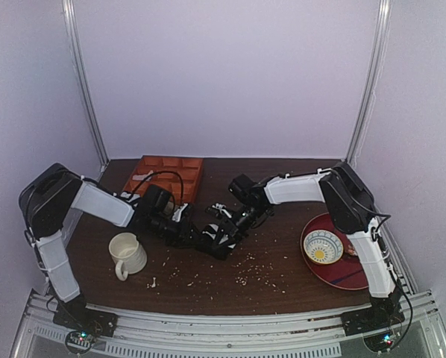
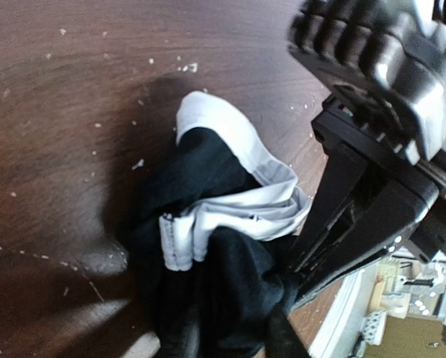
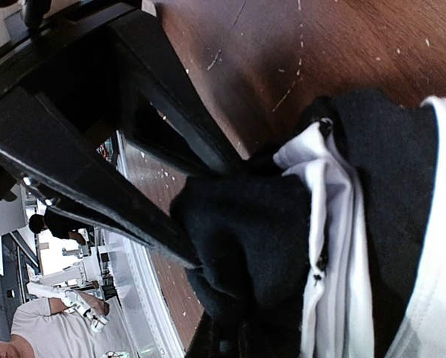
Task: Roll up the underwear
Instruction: Roll the underwear at the center of the board.
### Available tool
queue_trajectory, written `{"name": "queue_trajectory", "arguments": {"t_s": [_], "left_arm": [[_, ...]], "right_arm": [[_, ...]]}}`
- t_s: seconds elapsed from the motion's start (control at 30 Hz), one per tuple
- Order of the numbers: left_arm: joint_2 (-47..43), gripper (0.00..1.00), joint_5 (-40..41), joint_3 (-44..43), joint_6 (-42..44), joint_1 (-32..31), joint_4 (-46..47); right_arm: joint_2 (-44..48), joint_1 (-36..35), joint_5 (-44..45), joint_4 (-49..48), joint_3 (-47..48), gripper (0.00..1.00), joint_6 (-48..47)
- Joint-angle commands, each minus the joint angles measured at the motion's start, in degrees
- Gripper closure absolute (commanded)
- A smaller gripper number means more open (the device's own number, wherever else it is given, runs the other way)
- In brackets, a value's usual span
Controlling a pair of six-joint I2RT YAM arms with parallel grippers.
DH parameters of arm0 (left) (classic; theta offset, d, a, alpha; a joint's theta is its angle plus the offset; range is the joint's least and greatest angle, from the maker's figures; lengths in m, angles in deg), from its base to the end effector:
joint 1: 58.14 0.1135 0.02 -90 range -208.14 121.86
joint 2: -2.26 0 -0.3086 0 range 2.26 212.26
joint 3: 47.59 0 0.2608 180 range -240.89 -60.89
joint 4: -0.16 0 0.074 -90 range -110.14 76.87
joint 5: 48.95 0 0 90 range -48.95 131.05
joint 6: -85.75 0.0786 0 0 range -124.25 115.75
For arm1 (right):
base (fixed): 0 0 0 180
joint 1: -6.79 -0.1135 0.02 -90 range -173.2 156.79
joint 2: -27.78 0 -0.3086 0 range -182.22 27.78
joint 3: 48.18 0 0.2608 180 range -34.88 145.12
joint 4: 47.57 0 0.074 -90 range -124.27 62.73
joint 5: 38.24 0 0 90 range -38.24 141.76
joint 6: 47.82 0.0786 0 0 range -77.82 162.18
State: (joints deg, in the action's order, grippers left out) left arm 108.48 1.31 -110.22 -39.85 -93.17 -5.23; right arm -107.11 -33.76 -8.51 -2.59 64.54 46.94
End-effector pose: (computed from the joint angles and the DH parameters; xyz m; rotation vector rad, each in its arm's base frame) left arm 0.2850 -0.2612 0.1286 0.3421 2.6288 -1.3428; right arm 0.3532 0.3920 0.1296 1.0938 -2.3907 -1.6020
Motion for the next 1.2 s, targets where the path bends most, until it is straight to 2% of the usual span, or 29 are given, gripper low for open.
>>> {"name": "queue_trajectory", "arguments": {"t_s": [0.0,0.07,0.1,0.2,0.37,0.63,0.93,1.17], "left_arm": [[1.6,0.76,-2.3,-0.8,0.4,-0.9,2.1],[1.5,0.94,-2.1,-0.8,-0.2,-1.1,1.3],[1.4,1.00,-2.0,-0.9,-0.6,-1.1,0.8],[1.1,1.00,-1.9,-1.1,-2.3,-1.1,-0.9],[1.9,1.00,-2.0,-3.2,-6.4,-1.3,-5.6],[2.6,1.00,0.6,-8.3,-9.4,-2.1,-18.4],[2.9,1.00,2.0,-11.5,-9.9,-2.5,-24.5],[3.8,1.00,2.0,-12.3,-9.9,-3.2,-24.7]], "right_arm": [[-0.5,0.2,4.8,3.2,-1.2,1.00,-0.1],[-0.3,0.1,5.0,3.5,-1.2,1.00,-0.3],[-0.2,0.1,5.2,3.6,-1.2,1.00,-0.3],[0.7,0.1,6.0,3.0,-1.9,0.99,-0.4],[4.3,0.1,9.7,-0.4,-5.0,0.90,0.1],[12.2,-0.2,16.4,-4.8,-10.2,0.81,-0.5],[22.9,-5.7,36.5,-9.2,-18.0,0.78,-4.4],[28.7,-14.5,53.0,-12.5,-22.0,0.73,-12.9]]}}
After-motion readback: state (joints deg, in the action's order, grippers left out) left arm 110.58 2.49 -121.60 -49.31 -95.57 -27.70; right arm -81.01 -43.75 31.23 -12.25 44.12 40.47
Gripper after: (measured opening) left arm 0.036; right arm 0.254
